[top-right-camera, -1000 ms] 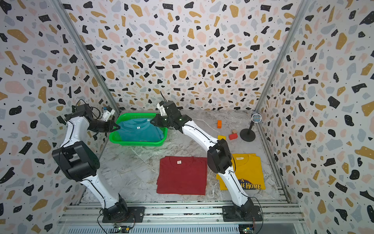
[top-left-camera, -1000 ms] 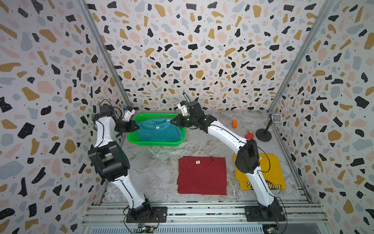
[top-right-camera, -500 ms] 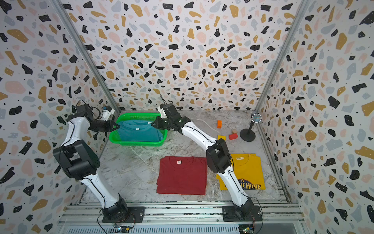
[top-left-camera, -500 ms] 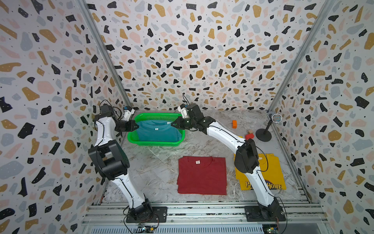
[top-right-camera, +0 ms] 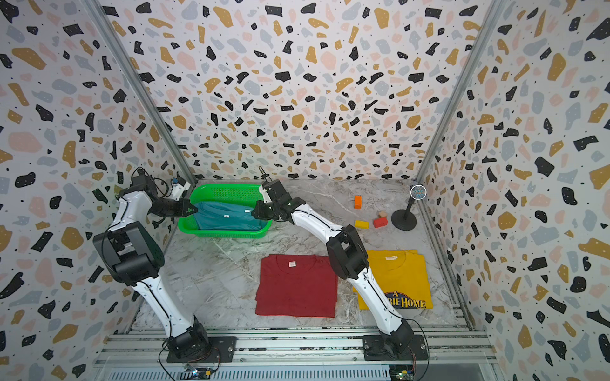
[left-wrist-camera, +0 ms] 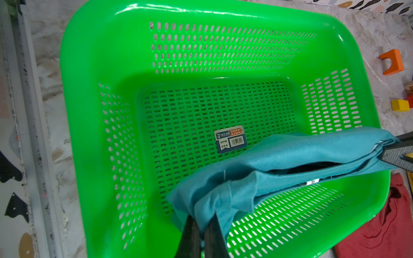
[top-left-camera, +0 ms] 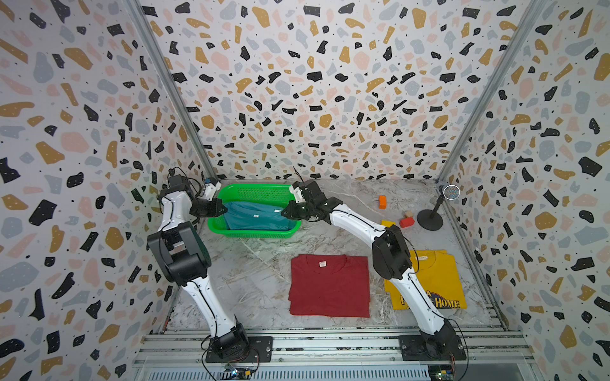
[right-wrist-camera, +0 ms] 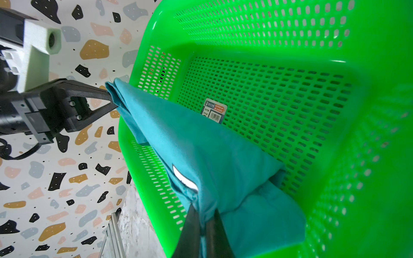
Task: Put the folded t-shirts into the basket
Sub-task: Place the T-shirt in the bin.
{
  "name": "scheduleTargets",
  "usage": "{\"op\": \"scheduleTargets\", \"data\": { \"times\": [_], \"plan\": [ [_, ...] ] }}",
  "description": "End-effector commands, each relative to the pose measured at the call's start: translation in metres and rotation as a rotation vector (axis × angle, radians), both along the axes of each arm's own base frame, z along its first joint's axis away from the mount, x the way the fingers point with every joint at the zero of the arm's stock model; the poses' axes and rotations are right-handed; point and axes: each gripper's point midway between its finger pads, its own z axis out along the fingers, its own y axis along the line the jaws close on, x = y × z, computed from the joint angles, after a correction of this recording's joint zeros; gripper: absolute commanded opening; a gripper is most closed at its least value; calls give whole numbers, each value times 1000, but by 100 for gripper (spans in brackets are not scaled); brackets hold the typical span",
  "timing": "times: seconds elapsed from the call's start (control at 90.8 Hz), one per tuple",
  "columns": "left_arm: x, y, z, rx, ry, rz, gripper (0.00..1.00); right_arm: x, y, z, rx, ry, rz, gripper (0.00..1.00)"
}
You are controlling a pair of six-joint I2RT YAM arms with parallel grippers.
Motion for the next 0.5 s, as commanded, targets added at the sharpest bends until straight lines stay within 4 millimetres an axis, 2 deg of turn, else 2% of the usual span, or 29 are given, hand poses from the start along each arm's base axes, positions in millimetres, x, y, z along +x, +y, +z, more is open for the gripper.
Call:
{"op": "scheduleTargets", "data": {
  "times": [0.0,0.165,0.231,0.253,0.286,0.319,0.352,0.396,0.462,0.474,0.485],
  "plan": [
    [15,10,3,42,-50,1,0,16,-5,33,32,-78,-30,0],
    [31,8,-7,79,-59,-22,0,39,-13,31,33,-101,-78,0],
    [41,8,-10,101,-70,-26,7,51,-18,28,33,-121,-106,1],
    [44,8,-12,108,-69,-24,11,55,-20,27,33,-129,-117,7],
    [49,8,-14,112,-67,-19,26,62,-23,25,29,-142,-135,16],
    [54,9,-16,109,-60,4,42,67,-25,25,28,-158,-148,32],
    [61,10,-13,104,-67,35,53,73,-27,26,21,-175,-166,46],
    [67,11,-7,81,-80,77,59,77,-29,31,16,-201,-178,57],
    [76,13,8,66,-133,123,63,82,-32,40,7,-244,-188,65],
    [76,12,11,65,-140,127,63,82,-32,44,8,-253,-190,72],
    [77,13,13,68,-152,132,64,83,-33,46,6,-261,-190,86]
  ]
}}
